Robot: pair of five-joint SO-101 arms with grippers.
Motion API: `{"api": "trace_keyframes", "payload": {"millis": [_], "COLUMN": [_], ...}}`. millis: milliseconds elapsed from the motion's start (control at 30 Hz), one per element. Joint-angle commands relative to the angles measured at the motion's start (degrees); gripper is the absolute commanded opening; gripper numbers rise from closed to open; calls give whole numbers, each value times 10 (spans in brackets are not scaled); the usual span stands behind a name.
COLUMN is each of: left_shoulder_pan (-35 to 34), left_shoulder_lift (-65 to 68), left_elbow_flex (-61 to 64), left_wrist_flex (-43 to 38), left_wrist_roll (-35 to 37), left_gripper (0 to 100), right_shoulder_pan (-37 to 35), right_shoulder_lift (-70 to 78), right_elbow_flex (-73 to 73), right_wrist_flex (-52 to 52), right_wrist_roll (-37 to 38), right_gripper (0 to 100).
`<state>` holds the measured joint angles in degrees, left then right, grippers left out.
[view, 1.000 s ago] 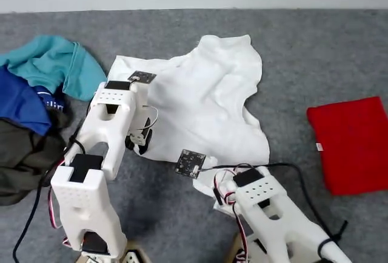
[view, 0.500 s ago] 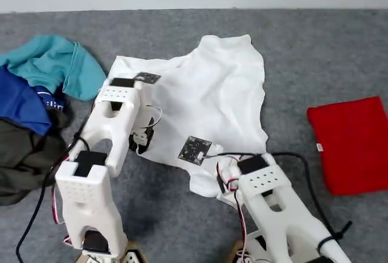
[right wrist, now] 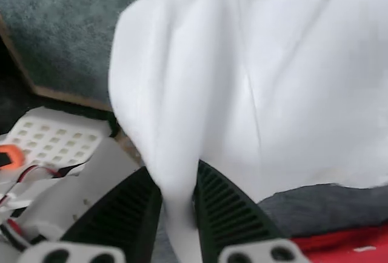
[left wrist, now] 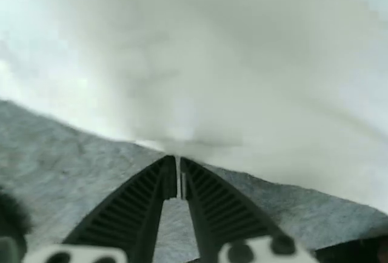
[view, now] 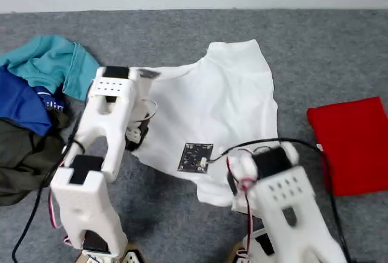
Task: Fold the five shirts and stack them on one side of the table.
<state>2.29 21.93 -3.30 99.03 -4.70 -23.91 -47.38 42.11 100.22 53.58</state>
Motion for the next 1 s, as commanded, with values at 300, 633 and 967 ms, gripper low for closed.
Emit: {"api": "trace_keyframes", "payload": {"millis": [300, 633, 967], "left_shoulder_pan": [3, 14, 14], "left_shoulder_lift": [-110, -86, -88], "left_elbow_flex": [-5, -4, -3], "left_wrist_flex": [-7, 9, 10], "left_wrist_roll": [-8, -7, -7], "left_gripper": [13, 13, 13], "right_shoulder_pan": [7, 47, 110], "right_shoulder_lift": [-144, -113, 90], "right_elbow_flex": [-54, -11, -60], "right_wrist_flex": [-12, -420, -639], "right_wrist_roll": [-16, -201, -226], "right_gripper": [9, 9, 9]}}
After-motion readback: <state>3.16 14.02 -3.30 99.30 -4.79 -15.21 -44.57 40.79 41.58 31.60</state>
